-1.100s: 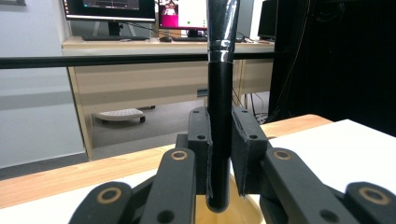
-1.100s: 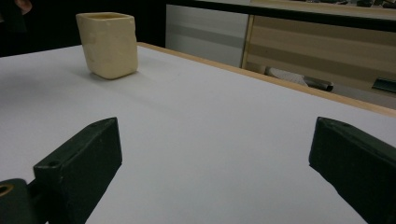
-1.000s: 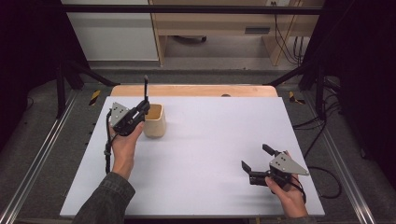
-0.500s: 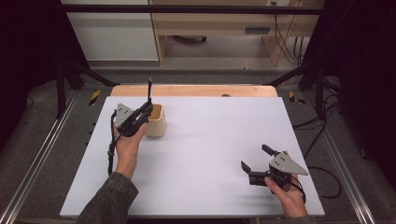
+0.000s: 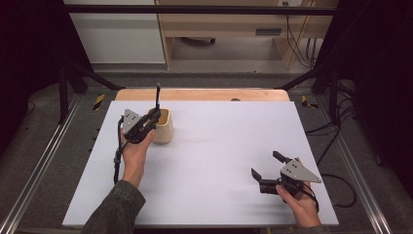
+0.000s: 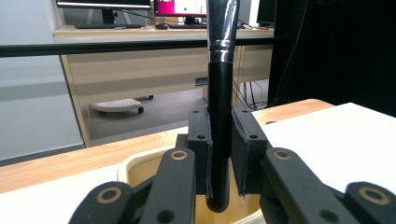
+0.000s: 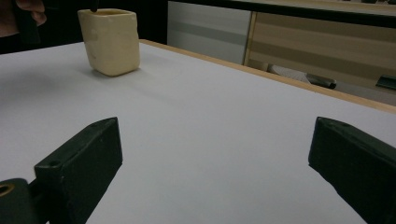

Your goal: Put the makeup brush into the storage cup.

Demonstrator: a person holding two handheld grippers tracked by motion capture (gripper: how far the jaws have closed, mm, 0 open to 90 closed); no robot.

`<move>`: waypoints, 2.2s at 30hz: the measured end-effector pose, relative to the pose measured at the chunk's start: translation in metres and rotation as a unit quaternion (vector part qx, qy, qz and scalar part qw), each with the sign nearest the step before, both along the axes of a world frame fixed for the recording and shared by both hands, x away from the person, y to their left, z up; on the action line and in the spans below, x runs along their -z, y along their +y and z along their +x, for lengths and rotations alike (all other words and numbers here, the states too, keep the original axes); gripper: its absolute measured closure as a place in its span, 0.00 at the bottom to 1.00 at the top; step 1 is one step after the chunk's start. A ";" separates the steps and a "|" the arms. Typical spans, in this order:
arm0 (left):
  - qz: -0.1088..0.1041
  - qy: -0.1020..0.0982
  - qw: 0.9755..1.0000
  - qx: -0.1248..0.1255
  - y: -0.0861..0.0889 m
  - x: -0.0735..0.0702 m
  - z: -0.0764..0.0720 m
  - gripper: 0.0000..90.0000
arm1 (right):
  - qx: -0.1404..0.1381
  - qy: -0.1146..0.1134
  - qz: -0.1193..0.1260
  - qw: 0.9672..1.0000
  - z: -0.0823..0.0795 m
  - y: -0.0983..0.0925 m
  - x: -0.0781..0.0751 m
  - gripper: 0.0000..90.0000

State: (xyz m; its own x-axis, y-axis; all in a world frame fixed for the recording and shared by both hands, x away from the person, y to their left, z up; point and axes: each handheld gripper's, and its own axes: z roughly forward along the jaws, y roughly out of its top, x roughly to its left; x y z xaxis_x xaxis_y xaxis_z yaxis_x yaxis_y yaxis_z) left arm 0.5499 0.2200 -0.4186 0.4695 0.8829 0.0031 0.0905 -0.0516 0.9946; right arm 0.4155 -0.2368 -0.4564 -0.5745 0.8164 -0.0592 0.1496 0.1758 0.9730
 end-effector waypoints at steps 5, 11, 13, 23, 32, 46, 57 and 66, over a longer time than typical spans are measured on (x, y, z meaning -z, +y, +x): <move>-0.004 0.003 1.000 -0.002 0.001 0.003 0.000 0.88 | 0.000 0.001 0.000 1.000 0.000 0.000 0.000 0.04; -0.004 0.004 1.000 -0.001 0.002 0.006 -0.001 0.88 | -0.002 0.001 -0.001 1.000 0.000 0.000 0.000 0.04; -0.005 0.004 1.000 -0.001 0.002 0.007 -0.001 0.88 | -0.002 0.001 -0.001 1.000 0.000 0.000 0.000 0.04; -0.004 0.004 1.000 0.002 0.002 0.010 -0.002 0.88 | -0.001 0.005 0.000 1.000 0.000 0.001 0.001 0.04; -0.006 -0.007 1.000 -0.001 0.005 0.008 -0.006 0.83 | -0.002 0.005 0.000 1.000 0.000 0.001 0.001 0.04; 0.005 -0.011 1.000 0.006 0.005 0.003 -0.012 0.84 | -0.003 0.005 0.000 1.000 0.000 0.002 0.001 0.04; 0.010 -0.011 1.000 0.013 0.005 0.001 -0.018 0.82 | -0.003 0.006 -0.001 1.000 0.000 0.002 0.001 0.04; 0.017 -0.010 1.000 0.021 0.006 0.000 -0.024 0.73 | -0.003 0.006 -0.002 1.000 0.000 0.003 0.002 0.04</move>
State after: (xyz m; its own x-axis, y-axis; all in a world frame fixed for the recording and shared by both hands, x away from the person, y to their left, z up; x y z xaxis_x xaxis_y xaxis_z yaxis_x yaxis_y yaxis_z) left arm 0.5261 0.2263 -0.4188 0.5059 0.8616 0.0419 0.0680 -0.0883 0.9938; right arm 0.4153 -0.2341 -0.4579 -0.5809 0.8121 -0.0557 0.1607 0.1815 0.9702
